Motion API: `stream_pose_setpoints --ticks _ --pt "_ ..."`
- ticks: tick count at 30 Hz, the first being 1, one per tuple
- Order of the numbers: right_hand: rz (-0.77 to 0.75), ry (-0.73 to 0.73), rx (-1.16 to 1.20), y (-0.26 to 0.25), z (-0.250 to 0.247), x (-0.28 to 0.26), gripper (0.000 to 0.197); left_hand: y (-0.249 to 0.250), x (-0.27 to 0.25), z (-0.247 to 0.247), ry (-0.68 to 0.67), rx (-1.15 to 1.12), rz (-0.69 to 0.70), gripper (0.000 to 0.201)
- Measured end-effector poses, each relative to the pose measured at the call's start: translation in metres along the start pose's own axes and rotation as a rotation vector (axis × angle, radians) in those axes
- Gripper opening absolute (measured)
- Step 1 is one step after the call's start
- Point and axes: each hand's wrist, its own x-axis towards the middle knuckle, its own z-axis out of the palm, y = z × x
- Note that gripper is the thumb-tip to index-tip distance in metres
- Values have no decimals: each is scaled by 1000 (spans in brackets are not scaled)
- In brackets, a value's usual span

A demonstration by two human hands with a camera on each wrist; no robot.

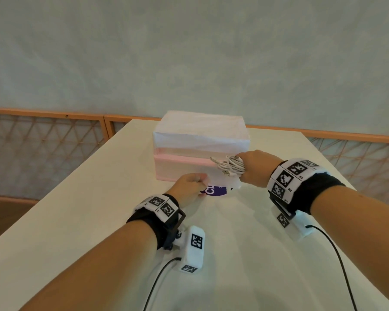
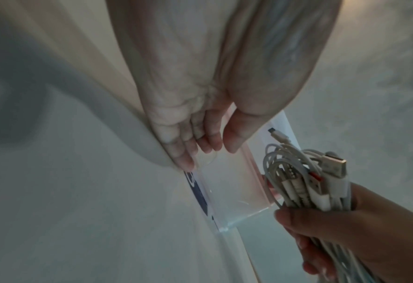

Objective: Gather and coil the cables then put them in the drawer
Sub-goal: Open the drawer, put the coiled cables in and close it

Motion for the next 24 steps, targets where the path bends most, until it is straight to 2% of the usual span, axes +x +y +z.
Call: stream_pose_setpoints --ticks 4,8,12,24 --pt "6 -3 -19 -3 -4 2 18 6 -2 2 74 -137 -118 14" --pt "21 -19 -19 -4 -4 5 14 11 4 5 202 -399 -163 29" --pt "25 -18 -28 -4 -4 7 18 10 7 8 212 -416 -147 38" --pt "36 -23 -21 -5 -4 7 16 7 7 22 253 -396 -121 36"
